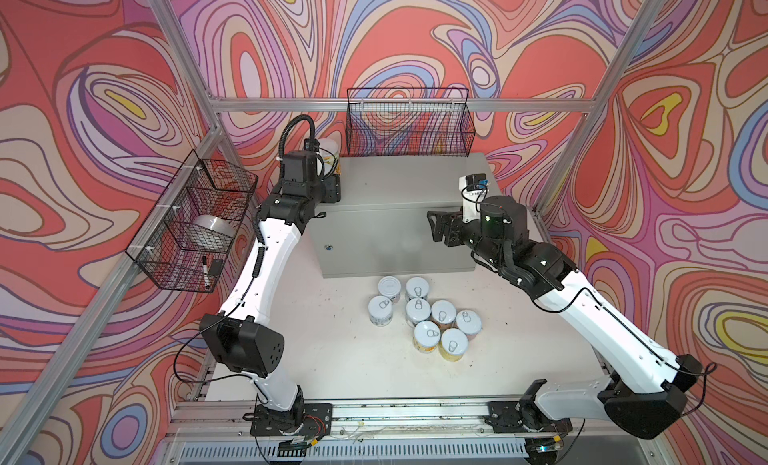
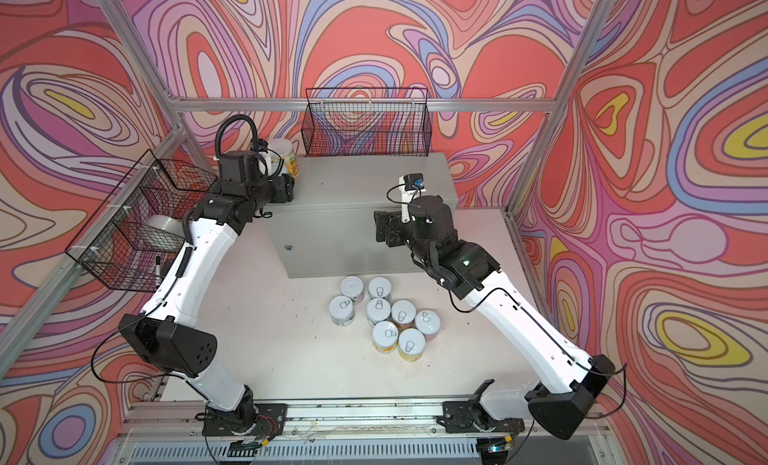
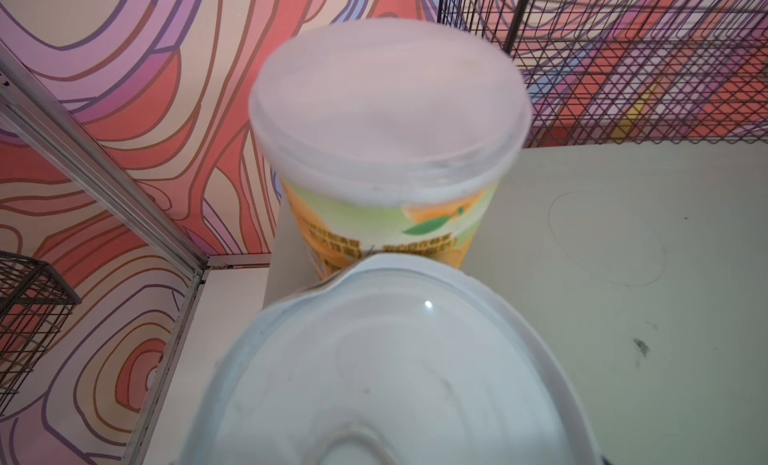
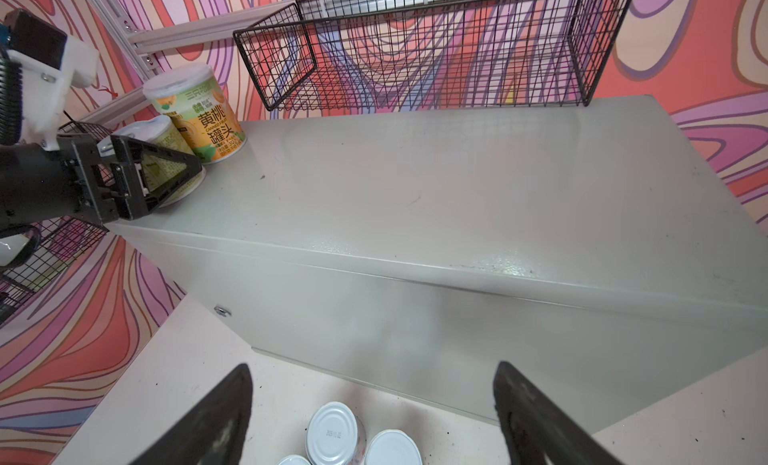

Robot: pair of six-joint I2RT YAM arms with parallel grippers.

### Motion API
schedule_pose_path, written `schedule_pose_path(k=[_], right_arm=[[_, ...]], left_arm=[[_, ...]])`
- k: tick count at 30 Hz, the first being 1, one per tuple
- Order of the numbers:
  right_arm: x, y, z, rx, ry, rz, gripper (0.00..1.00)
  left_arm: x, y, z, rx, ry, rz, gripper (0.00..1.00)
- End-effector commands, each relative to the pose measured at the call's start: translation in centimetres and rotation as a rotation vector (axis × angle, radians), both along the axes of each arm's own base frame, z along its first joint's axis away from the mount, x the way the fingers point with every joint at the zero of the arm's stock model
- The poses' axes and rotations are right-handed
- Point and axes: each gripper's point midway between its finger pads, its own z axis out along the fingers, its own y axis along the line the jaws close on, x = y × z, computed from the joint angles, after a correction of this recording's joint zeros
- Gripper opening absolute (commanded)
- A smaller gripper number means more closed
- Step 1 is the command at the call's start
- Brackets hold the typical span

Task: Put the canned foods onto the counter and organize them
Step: 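Lower the can beside the yellow can on the box and open the left gripper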

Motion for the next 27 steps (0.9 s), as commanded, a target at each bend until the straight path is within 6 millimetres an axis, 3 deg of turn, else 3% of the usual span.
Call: schedule_pose_path(k=[1, 4, 7, 9, 20, 27], right_arm=[[-0.2, 0.0, 0.1, -0.005, 0.0, -0.004, 0.94], [-0.2, 0.0, 0.2, -0.002, 0.0, -0.001, 0.94], [-0.2, 0.0, 0.3, -0.001, 0.0, 0.002, 0.94], [-0.3, 0.0, 0.4, 0.001, -0.002, 0.001, 0.94], [-0.6, -0.1, 0.8, 0.017, -0.006, 0.006, 0.94], [-0.7, 0.1, 0.9, 0.038, -0.006, 0.018, 0.94]], left_arm=[[-0.7, 0.6, 0.8, 0.012, -0.02, -0.001, 0.54], [-1.2, 0.6, 1.5, 0.012, -0.036, -0.005, 0.71], [-1.7, 0.7, 2.6, 0.009, -0.057, -0.004, 0.94], [-2.1, 0.7, 3.1, 0.004, -0.068, -0.007, 0.99], [-5.3, 0.5, 4.7, -0.027, -0.093, -0.047, 1.0], [-9.0, -0.3, 8.4, -0.069, -0.175, -0.127, 0.99]])
